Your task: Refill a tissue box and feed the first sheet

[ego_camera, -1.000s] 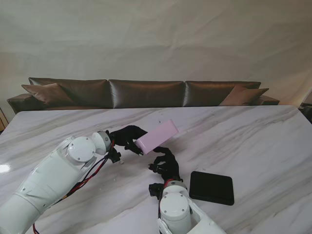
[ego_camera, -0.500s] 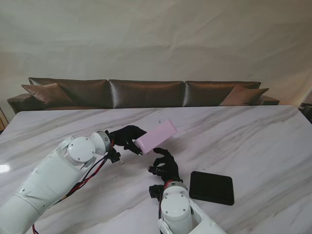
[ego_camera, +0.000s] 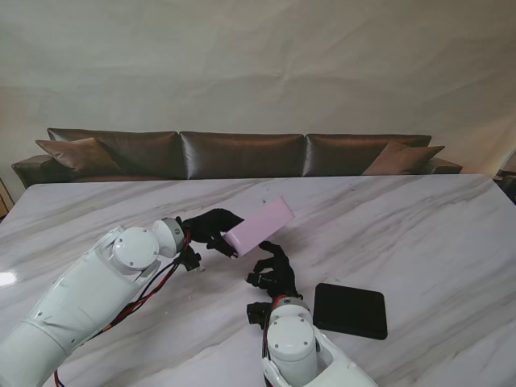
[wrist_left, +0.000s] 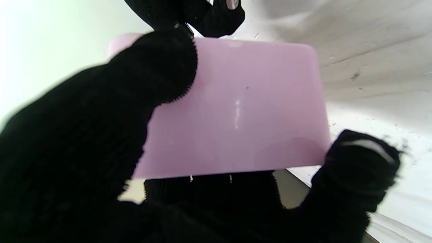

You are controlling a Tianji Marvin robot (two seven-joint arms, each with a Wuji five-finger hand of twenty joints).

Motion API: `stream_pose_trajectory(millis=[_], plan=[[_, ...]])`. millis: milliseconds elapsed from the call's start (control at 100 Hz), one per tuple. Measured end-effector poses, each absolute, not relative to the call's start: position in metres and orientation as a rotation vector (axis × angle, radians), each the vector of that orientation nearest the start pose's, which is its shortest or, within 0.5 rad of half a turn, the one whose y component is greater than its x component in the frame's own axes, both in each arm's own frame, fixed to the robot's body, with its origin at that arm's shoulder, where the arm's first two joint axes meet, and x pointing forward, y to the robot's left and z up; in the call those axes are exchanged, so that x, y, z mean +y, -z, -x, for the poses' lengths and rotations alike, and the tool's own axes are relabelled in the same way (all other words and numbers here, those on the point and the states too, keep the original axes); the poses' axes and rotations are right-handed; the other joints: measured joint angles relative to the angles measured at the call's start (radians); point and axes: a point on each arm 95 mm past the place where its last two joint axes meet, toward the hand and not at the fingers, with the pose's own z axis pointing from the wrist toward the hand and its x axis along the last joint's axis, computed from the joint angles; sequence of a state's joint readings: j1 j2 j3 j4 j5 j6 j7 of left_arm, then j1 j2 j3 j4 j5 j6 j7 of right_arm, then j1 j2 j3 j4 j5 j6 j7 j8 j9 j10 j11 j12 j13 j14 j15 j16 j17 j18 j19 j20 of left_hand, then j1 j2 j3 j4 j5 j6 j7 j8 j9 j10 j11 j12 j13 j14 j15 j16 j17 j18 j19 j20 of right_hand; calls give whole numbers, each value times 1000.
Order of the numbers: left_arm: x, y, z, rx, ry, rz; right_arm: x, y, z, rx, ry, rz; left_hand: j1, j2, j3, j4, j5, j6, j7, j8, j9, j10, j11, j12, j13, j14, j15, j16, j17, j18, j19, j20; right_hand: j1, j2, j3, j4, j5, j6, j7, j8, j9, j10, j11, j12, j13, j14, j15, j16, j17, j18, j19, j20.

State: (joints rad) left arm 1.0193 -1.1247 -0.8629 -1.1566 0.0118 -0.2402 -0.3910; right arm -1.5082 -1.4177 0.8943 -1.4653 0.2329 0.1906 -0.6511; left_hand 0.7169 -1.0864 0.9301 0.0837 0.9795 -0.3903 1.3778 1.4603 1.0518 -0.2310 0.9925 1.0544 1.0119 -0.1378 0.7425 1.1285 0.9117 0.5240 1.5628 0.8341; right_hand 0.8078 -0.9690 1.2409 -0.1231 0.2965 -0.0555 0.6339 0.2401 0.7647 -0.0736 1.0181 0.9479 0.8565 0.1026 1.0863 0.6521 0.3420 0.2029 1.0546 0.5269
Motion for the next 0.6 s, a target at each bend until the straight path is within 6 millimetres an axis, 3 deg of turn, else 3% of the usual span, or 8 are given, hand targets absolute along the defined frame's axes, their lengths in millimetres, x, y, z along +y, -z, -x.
stream_pose_trajectory(millis=[110, 380, 420, 440, 480, 600], plan=[[-59, 304, -503, 1727, 2033, 1876, 152, 377, -370, -89, 1885, 2591, 0, 0, 0, 2, 0, 0, 0, 0, 0, 0, 0, 2, 0, -7, -8, 0, 0, 0, 0, 0, 10, 0, 0, 0, 0, 35, 0, -1, 0, 0, 0, 10, 0, 0, 8, 0, 0, 0, 0, 0], [-57, 304, -504, 1724, 2029, 1878, 154, 377, -369, -67, 1916, 2554, 0, 0, 0, 2, 0, 0, 0, 0, 0, 0, 5, 15, 0, -16, -14, 0, 1, 0, 0, 0, 26, -9, 0, 0, 32, 37, 5, -3, 0, -1, 0, 11, 2, 0, 10, 0, 0, 0, 0, 0], [-57, 304, -505, 1724, 2027, 1879, 154, 377, -369, -67, 1920, 2553, 0, 0, 0, 3, 0, 0, 0, 0, 0, 0, 5, 15, 0, -16, -14, 0, 1, 0, 0, 0, 26, -9, 0, 0, 35, 26, 22, -3, 0, -1, 0, 13, 2, 0, 11, 0, 0, 0, 0, 0], [-57, 305, -505, 1724, 2026, 1879, 154, 377, -369, -68, 1922, 2552, 0, 0, 0, 3, 0, 0, 0, 0, 0, 0, 5, 17, 0, -16, -14, 0, 1, 0, 0, 0, 26, -9, 0, 0, 57, -30, 3, -18, 0, -1, 0, 13, 2, 0, 12, 0, 0, 0, 0, 0], [-57, 305, -505, 1725, 2023, 1879, 154, 377, -369, -70, 1926, 2551, 0, 0, 0, 3, 0, 1, 0, 2, 0, 0, 5, 17, 11, -16, -14, 2, 1, 0, 0, 0, 26, -9, 0, 0, 62, -61, 22, -7, 0, -2, 0, 16, 2, 0, 12, 0, 0, 0, 0, 0], [-58, 309, -504, 1743, 2005, 1878, 154, 375, -369, -68, 1932, 2543, 0, 0, 0, 3, 0, 1, 0, 2, 0, 0, 5, 17, 11, -16, -14, 2, 1, 0, 0, 0, 26, -9, 0, 0, 62, -71, 14, -7, 0, -2, 0, 16, 2, 0, 18, 0, 0, 0, 0, 0]])
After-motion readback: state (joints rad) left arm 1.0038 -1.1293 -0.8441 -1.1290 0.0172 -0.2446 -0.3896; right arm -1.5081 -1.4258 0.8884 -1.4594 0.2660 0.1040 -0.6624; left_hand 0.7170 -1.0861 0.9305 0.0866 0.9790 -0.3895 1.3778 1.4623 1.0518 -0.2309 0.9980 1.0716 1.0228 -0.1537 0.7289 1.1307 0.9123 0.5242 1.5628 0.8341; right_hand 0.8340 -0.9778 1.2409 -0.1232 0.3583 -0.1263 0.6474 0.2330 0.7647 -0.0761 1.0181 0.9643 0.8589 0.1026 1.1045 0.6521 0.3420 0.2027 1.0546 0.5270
